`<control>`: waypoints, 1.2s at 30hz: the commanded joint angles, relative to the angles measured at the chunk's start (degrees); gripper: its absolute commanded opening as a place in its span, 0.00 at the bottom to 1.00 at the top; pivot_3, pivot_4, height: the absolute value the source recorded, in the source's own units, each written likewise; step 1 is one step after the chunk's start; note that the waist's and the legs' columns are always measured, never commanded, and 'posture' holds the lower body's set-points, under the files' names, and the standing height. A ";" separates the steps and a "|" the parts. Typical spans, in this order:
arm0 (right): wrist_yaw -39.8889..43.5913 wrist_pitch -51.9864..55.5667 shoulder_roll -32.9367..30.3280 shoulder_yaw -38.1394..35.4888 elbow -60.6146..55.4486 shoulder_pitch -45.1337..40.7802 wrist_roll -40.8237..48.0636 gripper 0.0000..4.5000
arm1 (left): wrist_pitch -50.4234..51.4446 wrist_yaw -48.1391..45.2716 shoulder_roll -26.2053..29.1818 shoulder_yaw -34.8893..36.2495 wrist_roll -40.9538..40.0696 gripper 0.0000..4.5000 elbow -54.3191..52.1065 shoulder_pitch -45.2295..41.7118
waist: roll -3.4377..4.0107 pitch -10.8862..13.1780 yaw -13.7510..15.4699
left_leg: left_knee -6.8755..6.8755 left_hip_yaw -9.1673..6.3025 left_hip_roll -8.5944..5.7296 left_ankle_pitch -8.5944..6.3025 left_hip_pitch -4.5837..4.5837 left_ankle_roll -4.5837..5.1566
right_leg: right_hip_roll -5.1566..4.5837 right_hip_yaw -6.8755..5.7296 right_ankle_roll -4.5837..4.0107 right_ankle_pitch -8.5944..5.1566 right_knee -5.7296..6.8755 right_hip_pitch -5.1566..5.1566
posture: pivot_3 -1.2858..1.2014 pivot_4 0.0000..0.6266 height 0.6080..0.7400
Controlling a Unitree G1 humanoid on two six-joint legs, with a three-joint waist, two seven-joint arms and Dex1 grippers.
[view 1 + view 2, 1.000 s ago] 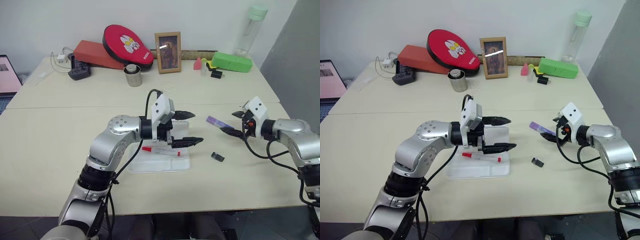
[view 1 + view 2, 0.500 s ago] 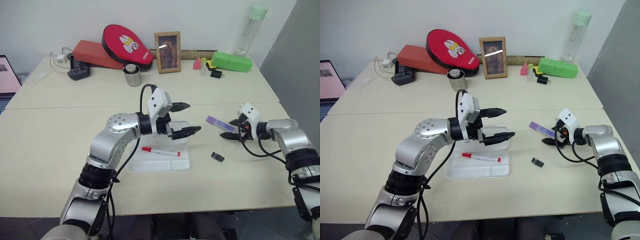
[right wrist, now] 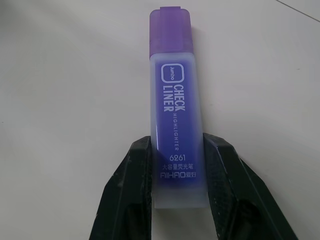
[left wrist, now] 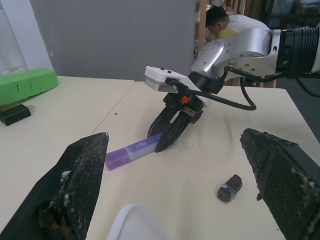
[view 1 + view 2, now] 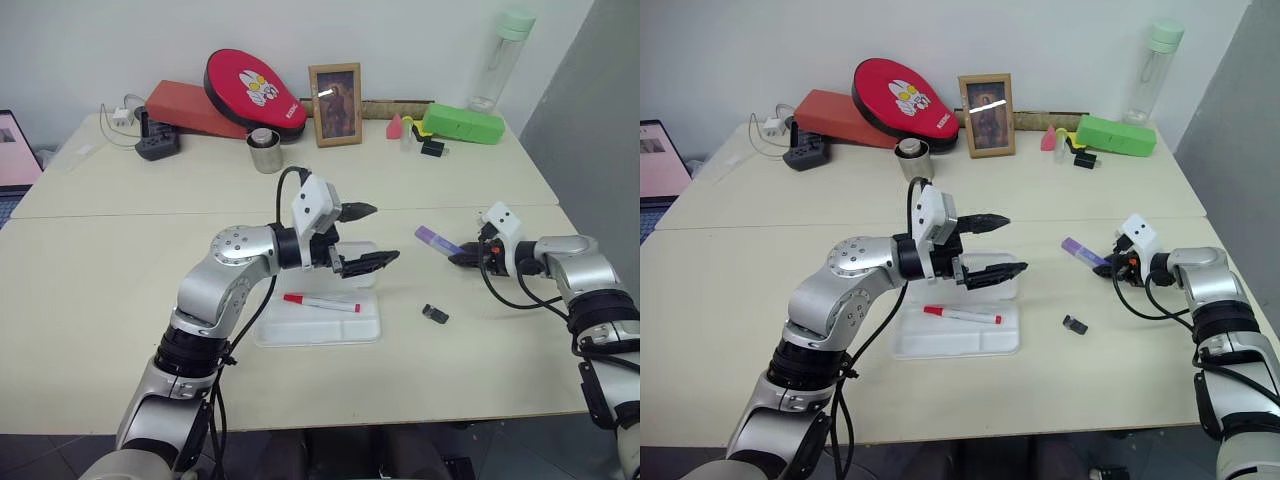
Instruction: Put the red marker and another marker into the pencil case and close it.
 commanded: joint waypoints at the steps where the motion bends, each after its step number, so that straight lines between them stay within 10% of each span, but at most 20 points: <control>1: 0.93 0.10 -1.35 -4.24 -8.61 0.10 2.89 0.24 | -0.07 -1.05 3.37 1.64 -0.05 1.00 -2.86 1.21 | 0.00 0.00 -0.07 | 0.00 0.00 0.00 0.00 0.00 0.00 | 0.00 0.01 0.00 0.00 0.01 -0.01 | 0.52 0.24 1.00; 13: 4.26 23.01 -4.19 -1.34 -66.13 14.59 21.68 0.24 | 6.65 -15.66 29.31 20.25 -11.91 1.00 -14.02 17.32 | 0.13 0.09 -0.26 | -0.08 -0.39 0.07 -0.11 0.03 0.18 | 0.03 -0.02 0.00 -0.01 0.00 -0.03 | 0.52 0.24 1.00; 23: -5.98 25.31 7.02 18.05 -64.73 10.82 9.93 0.24 | 5.02 -21.93 39.98 31.04 -12.85 1.00 -10.93 26.75 | 0.12 0.09 0.21 | -0.08 -0.42 0.01 -0.11 -0.02 0.19 | 0.03 -0.06 -0.01 -0.01 -0.06 -0.06 | 0.52 0.24 1.00; 36: -7.69 24.75 16.70 25.70 -57.84 6.94 5.19 0.24 | 7.33 -20.50 40.09 31.37 -16.47 1.00 -15.26 29.23 | 0.11 0.09 -0.13 | -0.11 -0.43 0.08 -0.11 0.02 0.19 | 0.10 -0.06 -0.02 -0.01 0.01 -0.10 | 0.52 0.24 1.00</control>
